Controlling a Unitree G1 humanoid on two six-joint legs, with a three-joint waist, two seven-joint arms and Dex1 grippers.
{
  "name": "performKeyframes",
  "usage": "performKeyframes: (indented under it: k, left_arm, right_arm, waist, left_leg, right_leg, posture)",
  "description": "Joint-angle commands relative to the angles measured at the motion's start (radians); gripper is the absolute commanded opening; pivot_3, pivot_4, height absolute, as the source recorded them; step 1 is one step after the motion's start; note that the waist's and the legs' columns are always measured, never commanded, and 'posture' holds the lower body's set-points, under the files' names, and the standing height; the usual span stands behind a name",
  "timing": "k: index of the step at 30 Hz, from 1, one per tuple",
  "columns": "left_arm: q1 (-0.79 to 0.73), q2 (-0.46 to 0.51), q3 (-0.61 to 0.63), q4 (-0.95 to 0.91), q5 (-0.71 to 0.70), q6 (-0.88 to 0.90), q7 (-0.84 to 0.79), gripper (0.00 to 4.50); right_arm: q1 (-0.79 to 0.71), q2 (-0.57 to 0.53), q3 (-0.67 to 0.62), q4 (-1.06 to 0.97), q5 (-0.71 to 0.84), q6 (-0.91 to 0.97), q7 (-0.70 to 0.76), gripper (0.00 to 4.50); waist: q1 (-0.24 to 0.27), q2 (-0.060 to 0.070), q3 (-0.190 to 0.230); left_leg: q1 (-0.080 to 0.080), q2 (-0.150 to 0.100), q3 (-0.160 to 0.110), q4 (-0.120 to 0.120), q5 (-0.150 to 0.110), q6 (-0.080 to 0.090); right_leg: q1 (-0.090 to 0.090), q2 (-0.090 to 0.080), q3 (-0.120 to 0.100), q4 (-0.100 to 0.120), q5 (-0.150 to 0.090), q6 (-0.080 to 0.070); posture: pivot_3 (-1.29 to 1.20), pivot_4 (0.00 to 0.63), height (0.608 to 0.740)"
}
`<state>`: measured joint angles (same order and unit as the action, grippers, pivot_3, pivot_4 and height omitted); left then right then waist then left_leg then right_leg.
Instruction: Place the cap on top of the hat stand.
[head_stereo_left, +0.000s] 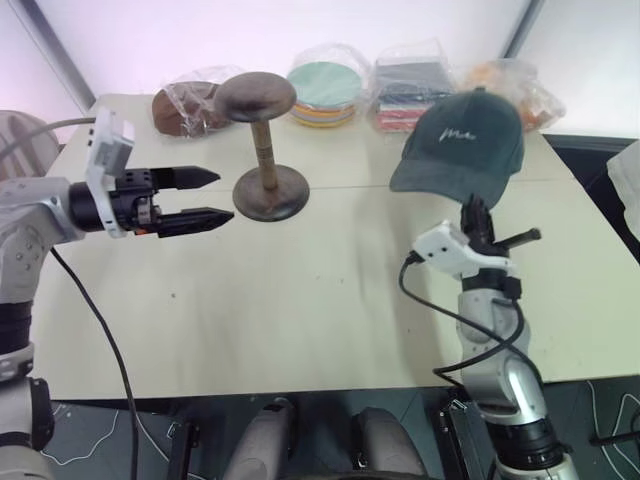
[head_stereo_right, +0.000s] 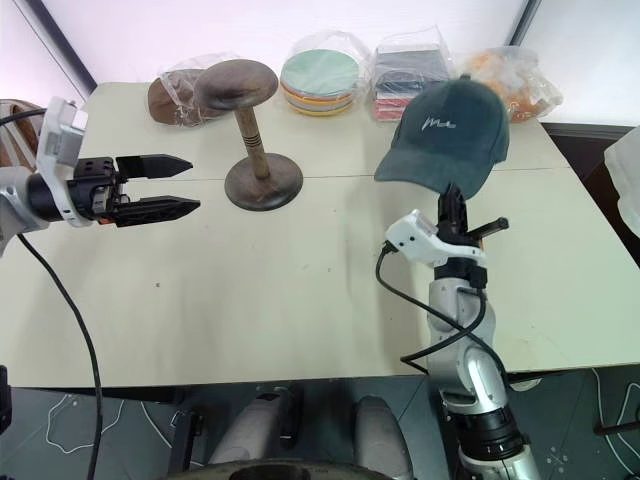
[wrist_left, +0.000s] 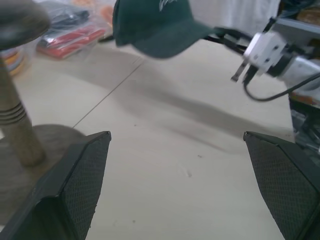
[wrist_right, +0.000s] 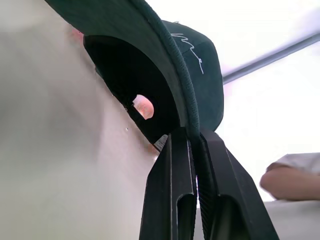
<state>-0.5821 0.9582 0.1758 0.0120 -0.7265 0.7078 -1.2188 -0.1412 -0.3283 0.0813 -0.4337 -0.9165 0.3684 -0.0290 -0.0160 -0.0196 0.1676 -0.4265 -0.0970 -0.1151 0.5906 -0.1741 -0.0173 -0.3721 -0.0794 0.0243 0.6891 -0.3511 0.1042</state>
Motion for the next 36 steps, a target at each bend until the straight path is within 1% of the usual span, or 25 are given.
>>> performKeyframes:
  k: [1,4,8,13,16,23,29,36]
  left_arm:
    - [-0.004,0.017,0.031,0.044,0.026,-0.038,-0.021,4.5]
    - [-0.01,0.016,0.028,0.087,0.045,-0.055,-0.034,4.5]
    - [-0.032,0.0,0.012,0.131,0.073,-0.069,-0.031,4.5]
    - [-0.043,-0.006,0.013,0.152,0.086,-0.067,-0.032,4.5]
    - [-0.054,-0.013,0.011,0.168,0.094,-0.067,-0.026,4.5]
    - [-0.036,-0.028,0.019,0.134,0.09,-0.053,-0.003,4.5]
    - [-0.033,-0.046,0.017,0.089,0.081,-0.027,0.027,4.5]
    - [-0.034,-0.055,0.023,0.081,0.079,-0.017,0.031,4.5]
  right_arm:
    - [-0.068,-0.013,-0.047,-0.095,0.047,-0.034,0.033,0.05]
    - [-0.13,-0.013,-0.051,-0.116,0.07,-0.031,0.08,0.05]
    - [-0.303,0.007,-0.021,-0.106,0.083,-0.013,0.139,0.05]
    - [-0.383,0.048,0.039,-0.057,0.077,-0.027,0.144,0.05]
    - [-0.411,0.078,0.077,-0.029,0.075,-0.035,0.14,0.05]
    - [-0.457,0.139,0.17,0.016,0.055,-0.055,0.137,0.05]
    - [-0.501,0.152,0.179,0.068,0.072,-0.09,0.117,0.05]
    - [-0.52,0.174,0.2,0.097,0.073,-0.119,0.106,0.05]
  waist:
    - [0.0,0.0,0.0]
    - [-0.001,0.0,0.0]
    - [-0.003,0.001,0.001]
    - [-0.002,0.001,0.001]
    - [-0.003,0.001,0.001]
    - [-0.005,0.001,0.001]
    - [-0.003,0.001,0.001]
    - [-0.005,0.001,0.001]
  left_leg:
    - [0.0,0.0,0.0,0.0,0.0,0.0]
    - [0.0,0.0,0.0,0.0,0.0,0.0]
    - [-0.001,0.0,0.0,0.0,0.0,0.0]
    - [-0.001,0.0,0.0,0.0,0.002,-0.003]
    - [-0.001,0.0,0.0,0.0,0.002,-0.003]
    - [-0.001,0.0,0.0,0.0,0.003,-0.004]
    - [-0.001,0.0,0.0,0.0,0.003,-0.004]
    - [-0.001,0.0,0.0,-0.001,0.003,-0.004]
  right_leg:
    - [0.0,0.0,0.0,0.0,0.0,0.0]
    - [0.0,0.0,0.0,0.0,0.0,0.0]
    - [0.0,0.0,0.0,0.0,0.0,0.0]
    - [-0.001,0.0,0.0,0.0,0.0,0.0]
    - [-0.001,0.0,0.0,-0.001,0.0,0.0]
    - [-0.001,0.0,0.0,0.0,0.0,0.0]
    - [-0.001,0.0,0.0,0.0,0.0,0.0]
    - [-0.001,0.0,0.0,0.0,0.0,0.0]
  posture:
    - [0.0,0.15,0.74]
    - [0.0,0.15,0.74]
    - [0.0,0.15,0.74]
    - [0.0,0.15,0.74]
    - [0.0,0.15,0.74]
    - [0.0,0.15,0.74]
    - [0.0,0.15,0.74]
    - [0.0,0.15,0.74]
